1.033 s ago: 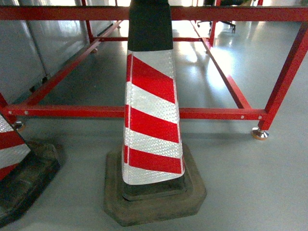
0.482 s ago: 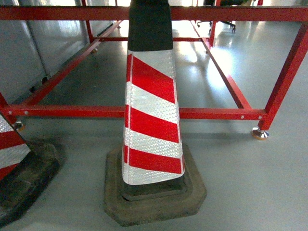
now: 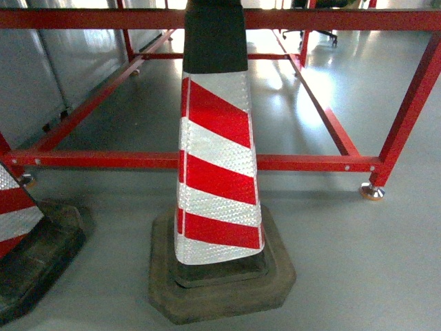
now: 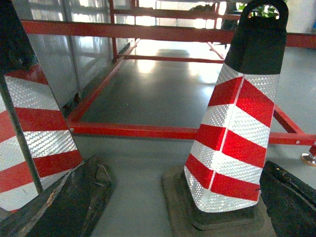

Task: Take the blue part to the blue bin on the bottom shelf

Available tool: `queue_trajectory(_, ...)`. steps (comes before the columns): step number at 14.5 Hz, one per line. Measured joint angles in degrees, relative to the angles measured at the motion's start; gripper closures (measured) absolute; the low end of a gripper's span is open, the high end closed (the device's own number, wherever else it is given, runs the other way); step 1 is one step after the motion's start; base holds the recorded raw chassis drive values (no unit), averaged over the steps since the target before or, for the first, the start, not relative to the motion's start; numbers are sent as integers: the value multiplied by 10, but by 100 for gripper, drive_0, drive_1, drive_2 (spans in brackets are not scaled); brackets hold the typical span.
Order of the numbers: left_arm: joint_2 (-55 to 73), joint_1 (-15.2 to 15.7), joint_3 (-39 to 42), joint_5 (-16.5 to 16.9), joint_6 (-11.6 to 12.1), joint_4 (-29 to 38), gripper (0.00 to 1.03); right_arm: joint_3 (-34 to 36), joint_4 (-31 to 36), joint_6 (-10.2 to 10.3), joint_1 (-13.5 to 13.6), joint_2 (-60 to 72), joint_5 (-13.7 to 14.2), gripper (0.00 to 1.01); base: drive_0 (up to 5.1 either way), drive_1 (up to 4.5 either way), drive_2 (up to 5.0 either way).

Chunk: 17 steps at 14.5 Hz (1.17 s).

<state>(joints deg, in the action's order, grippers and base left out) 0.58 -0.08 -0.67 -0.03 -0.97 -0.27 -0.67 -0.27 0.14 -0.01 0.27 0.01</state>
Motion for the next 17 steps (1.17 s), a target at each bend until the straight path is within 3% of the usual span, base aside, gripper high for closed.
queue_trajectory(17,0,0,0,0,3,0,5,0,0,-1,0,0,-1,3,0,0,0)
